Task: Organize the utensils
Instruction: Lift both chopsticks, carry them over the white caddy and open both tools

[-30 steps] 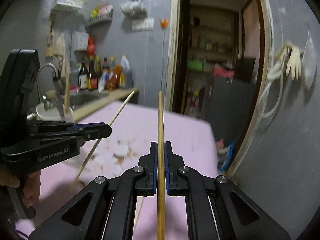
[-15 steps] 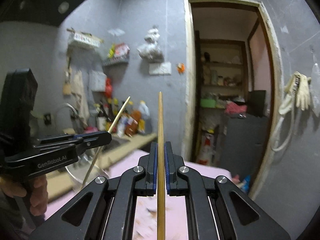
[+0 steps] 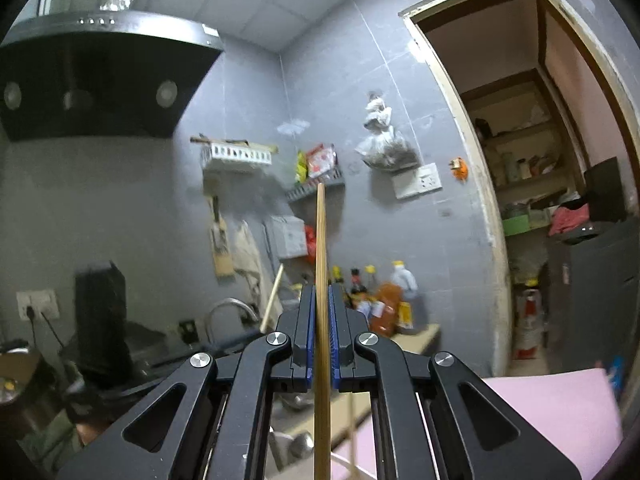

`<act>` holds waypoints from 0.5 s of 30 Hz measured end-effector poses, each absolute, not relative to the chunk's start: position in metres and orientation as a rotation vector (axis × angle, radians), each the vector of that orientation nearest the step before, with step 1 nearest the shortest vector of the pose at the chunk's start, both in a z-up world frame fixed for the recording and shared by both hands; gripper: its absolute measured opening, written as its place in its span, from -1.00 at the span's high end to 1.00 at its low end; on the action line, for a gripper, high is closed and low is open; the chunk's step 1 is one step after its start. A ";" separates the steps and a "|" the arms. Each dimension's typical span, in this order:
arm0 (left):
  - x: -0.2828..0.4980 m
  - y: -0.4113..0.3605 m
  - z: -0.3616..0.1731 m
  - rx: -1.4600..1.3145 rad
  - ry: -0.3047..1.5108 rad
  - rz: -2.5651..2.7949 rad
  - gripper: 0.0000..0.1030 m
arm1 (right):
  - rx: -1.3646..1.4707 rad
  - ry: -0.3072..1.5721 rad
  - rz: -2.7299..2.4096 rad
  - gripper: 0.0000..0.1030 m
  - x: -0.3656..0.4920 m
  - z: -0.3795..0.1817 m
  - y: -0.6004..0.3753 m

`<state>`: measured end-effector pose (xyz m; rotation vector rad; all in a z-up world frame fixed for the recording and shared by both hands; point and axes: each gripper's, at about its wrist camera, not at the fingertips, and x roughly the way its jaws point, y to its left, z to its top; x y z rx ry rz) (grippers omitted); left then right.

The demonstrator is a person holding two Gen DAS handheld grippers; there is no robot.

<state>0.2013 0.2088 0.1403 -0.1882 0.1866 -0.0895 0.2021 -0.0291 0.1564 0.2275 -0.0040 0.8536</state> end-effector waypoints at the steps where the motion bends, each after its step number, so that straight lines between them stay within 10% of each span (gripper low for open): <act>1: 0.205 0.215 0.135 -0.207 0.189 -0.090 0.96 | 0.230 -0.011 0.854 0.92 0.204 0.152 -0.025; 15: 0.212 0.219 0.094 -0.246 0.099 -0.058 0.96 | 0.235 -0.078 0.751 0.92 0.226 0.107 -0.009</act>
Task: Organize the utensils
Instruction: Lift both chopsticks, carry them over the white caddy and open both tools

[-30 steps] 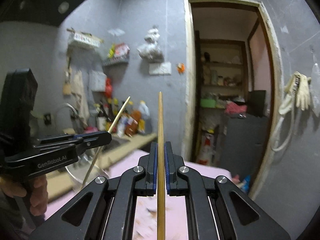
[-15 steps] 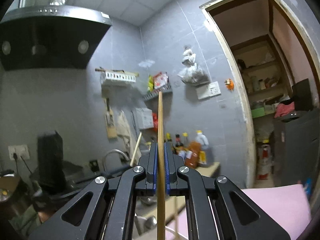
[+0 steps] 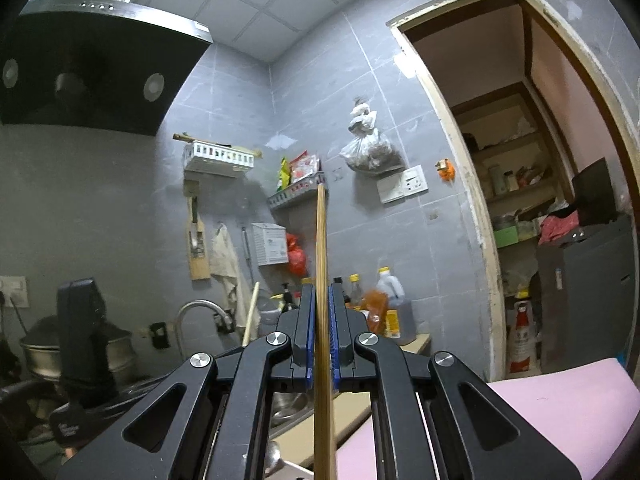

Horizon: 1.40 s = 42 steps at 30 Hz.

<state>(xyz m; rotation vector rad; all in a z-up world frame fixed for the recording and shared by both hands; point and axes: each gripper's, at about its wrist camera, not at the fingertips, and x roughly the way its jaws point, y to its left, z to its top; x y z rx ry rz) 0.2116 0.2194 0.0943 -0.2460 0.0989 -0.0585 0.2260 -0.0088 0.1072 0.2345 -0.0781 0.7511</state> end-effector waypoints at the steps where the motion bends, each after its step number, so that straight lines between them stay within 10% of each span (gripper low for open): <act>1: 0.210 0.219 0.093 -0.245 0.095 -0.052 0.96 | 0.237 -0.087 0.739 0.92 0.225 0.106 -0.009; 32: 0.193 0.206 0.062 -0.215 0.219 -0.117 0.94 | -0.007 0.021 0.631 0.88 0.207 0.072 -0.001; 42: 0.181 0.204 0.074 -0.267 0.229 -0.143 0.52 | -0.005 0.053 0.670 0.82 0.204 0.082 -0.009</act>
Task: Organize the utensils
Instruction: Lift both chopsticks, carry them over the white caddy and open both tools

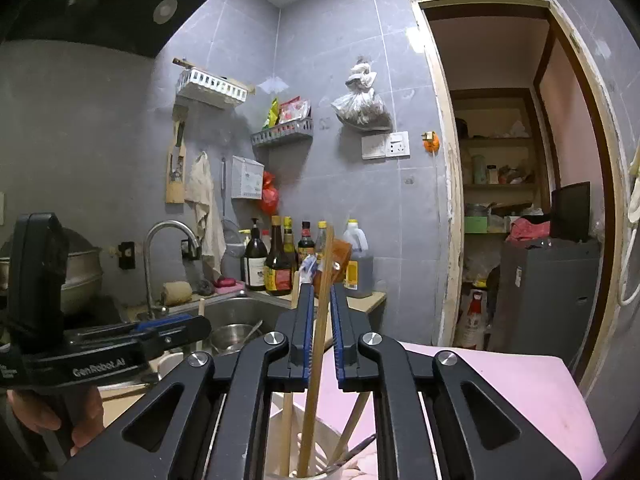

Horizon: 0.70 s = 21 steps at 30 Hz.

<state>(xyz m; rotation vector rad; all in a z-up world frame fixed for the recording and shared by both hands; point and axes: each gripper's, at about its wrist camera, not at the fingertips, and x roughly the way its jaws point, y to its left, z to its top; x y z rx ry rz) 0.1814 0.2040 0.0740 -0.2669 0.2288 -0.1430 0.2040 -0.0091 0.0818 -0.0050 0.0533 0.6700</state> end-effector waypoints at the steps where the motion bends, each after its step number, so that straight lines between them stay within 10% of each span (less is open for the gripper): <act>1: 0.180 0.203 0.077 -0.268 0.223 -0.138 0.49 | -0.002 0.050 0.674 0.78 0.203 0.084 -0.011; 21: 0.148 0.125 0.133 -0.198 0.072 -0.203 -0.87 | 0.056 -0.067 0.507 -0.47 0.165 0.133 -0.123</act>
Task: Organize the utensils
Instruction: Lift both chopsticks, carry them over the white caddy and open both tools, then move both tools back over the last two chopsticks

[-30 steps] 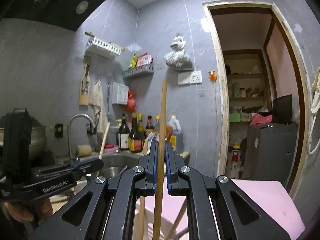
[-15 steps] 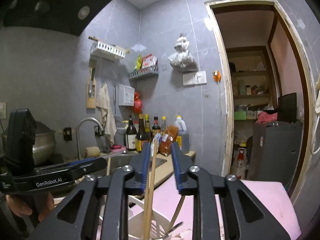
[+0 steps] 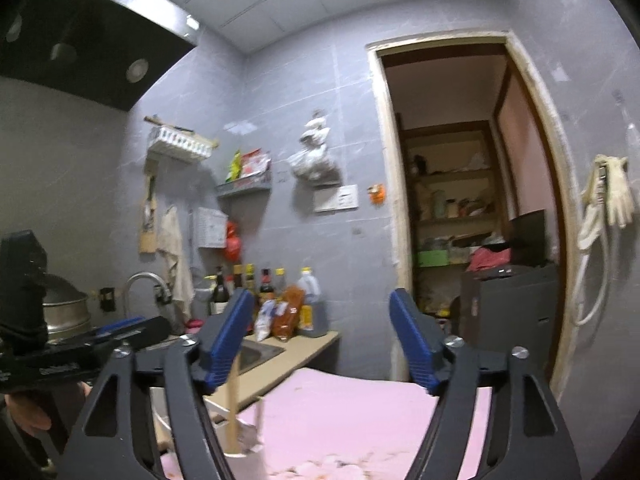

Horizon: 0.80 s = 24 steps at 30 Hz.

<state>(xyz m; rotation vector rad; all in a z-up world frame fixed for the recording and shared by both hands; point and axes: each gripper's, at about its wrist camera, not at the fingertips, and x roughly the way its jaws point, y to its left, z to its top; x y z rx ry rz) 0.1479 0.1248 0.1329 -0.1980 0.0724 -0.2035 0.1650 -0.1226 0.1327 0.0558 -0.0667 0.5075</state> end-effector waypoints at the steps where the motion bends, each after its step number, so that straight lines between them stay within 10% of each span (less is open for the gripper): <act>1: 0.148 0.118 0.133 -0.195 0.071 -0.212 -0.88 | 0.053 -0.064 0.490 -0.53 0.164 0.132 -0.131; 9: 0.149 0.067 0.123 -0.160 0.095 -0.266 -0.96 | 0.058 -0.016 0.403 -0.99 0.158 0.120 -0.185; 24: 0.165 -0.011 0.056 -0.080 0.354 -0.338 -0.96 | 0.001 0.184 0.328 -1.00 0.161 0.063 -0.241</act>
